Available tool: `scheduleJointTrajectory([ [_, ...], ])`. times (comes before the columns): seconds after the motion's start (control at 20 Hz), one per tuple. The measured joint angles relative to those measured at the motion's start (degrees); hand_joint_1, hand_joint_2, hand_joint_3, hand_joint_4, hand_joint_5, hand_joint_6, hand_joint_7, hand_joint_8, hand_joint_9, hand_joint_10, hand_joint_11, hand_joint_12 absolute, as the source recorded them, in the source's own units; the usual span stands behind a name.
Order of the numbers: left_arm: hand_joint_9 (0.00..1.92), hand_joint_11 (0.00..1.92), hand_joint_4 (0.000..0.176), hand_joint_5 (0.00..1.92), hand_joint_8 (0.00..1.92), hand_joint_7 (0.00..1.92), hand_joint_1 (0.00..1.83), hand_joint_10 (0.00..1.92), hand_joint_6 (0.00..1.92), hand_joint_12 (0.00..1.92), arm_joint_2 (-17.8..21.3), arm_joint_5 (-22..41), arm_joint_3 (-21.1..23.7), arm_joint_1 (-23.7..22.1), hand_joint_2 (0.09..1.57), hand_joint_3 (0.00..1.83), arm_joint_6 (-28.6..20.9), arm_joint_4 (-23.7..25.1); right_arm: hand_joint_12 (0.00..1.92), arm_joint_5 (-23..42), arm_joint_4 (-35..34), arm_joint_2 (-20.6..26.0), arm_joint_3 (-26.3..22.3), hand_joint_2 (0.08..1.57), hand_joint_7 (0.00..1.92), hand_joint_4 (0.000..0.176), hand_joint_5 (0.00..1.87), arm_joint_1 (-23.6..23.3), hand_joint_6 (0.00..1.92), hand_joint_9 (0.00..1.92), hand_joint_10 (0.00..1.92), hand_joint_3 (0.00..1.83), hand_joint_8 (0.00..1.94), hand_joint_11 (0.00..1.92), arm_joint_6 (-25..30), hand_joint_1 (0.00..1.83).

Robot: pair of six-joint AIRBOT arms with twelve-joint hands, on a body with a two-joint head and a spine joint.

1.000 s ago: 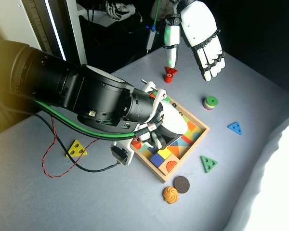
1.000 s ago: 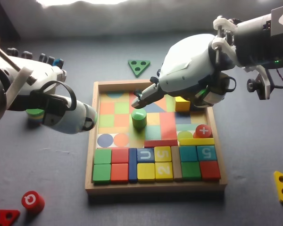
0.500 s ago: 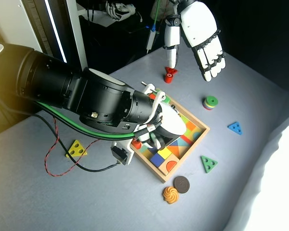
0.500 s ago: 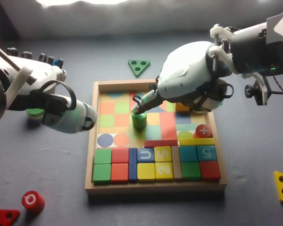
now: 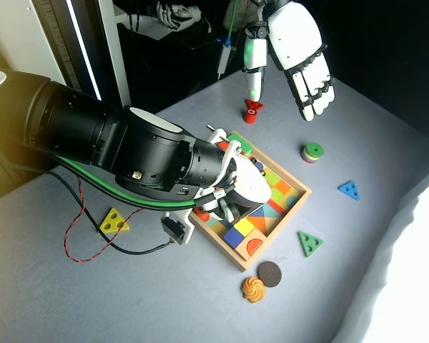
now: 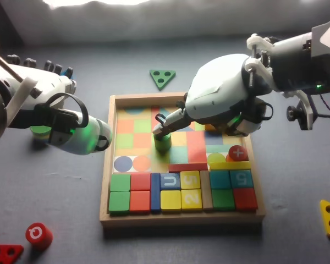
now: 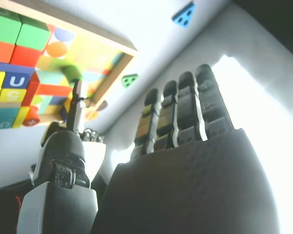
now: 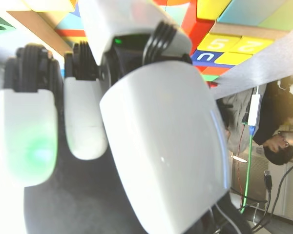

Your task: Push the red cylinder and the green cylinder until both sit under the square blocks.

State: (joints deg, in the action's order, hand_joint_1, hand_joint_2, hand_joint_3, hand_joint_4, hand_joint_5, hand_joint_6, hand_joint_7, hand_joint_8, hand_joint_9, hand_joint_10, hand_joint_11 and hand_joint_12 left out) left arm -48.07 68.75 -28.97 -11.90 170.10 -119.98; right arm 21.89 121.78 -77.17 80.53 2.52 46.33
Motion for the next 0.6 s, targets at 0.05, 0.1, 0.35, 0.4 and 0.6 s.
scheduleJointTrajectory([
  [0.05, 0.00, 0.00, 0.000, 0.00, 0.00, 0.00, 0.00, 0.00, 0.00, 0.00, 0.02, 0.07, 0.00, 0.00, 1.25, 0.00, 0.00, 0.00, 1.92, 0.33, 0.00, 0.31, 0.00, 0.92, 1.65, 0.000, 0.23, 0.00, 0.00, 1.78, 1.92, 0.60, 1.94, 1.87, -0.02, 1.83],
  [0.1, 0.00, 0.00, 0.000, 0.00, 0.00, 0.00, 0.00, 0.00, 0.00, 0.00, 0.02, 0.04, 0.00, 0.00, 1.25, 0.00, 0.00, 0.02, 1.92, 0.55, -0.02, 0.59, -0.02, 0.93, 1.65, 0.000, 0.22, 0.00, 0.00, 1.78, 1.92, 0.60, 1.94, 1.87, 0.00, 1.83],
  [0.35, 0.03, 0.04, 0.000, 0.03, 0.01, 0.04, 0.00, 0.01, 0.01, 0.02, 0.00, 0.02, 0.00, 0.00, 1.26, 0.00, 0.00, 0.00, 1.92, 2.73, 0.42, 4.83, -3.74, 0.93, 1.64, 0.000, 0.27, 0.02, 0.01, 1.76, 1.92, 0.60, 1.94, 1.83, -0.02, 1.81],
  [0.4, 0.04, 0.03, 0.000, 0.04, 0.01, 0.04, 0.00, 0.01, 0.01, 0.02, 0.00, 0.02, 0.00, 0.00, 1.26, 0.00, 0.00, -0.02, 1.92, 2.95, 0.33, 5.62, -4.52, 0.92, 1.64, 0.000, 0.28, 0.31, 0.02, 1.77, 1.92, 0.60, 1.94, 1.84, -0.02, 1.81],
  [0.6, 0.00, 0.00, 0.000, 0.00, 0.00, 0.00, 0.00, 0.00, 0.00, 0.00, 0.02, 0.04, 0.00, 0.00, 1.26, 0.00, 0.00, -0.07, 1.92, 3.78, 0.44, 8.41, -7.06, 0.92, 1.65, 0.000, 0.27, 0.42, 0.01, 1.78, 1.92, 0.59, 1.94, 1.86, -0.04, 1.82],
])
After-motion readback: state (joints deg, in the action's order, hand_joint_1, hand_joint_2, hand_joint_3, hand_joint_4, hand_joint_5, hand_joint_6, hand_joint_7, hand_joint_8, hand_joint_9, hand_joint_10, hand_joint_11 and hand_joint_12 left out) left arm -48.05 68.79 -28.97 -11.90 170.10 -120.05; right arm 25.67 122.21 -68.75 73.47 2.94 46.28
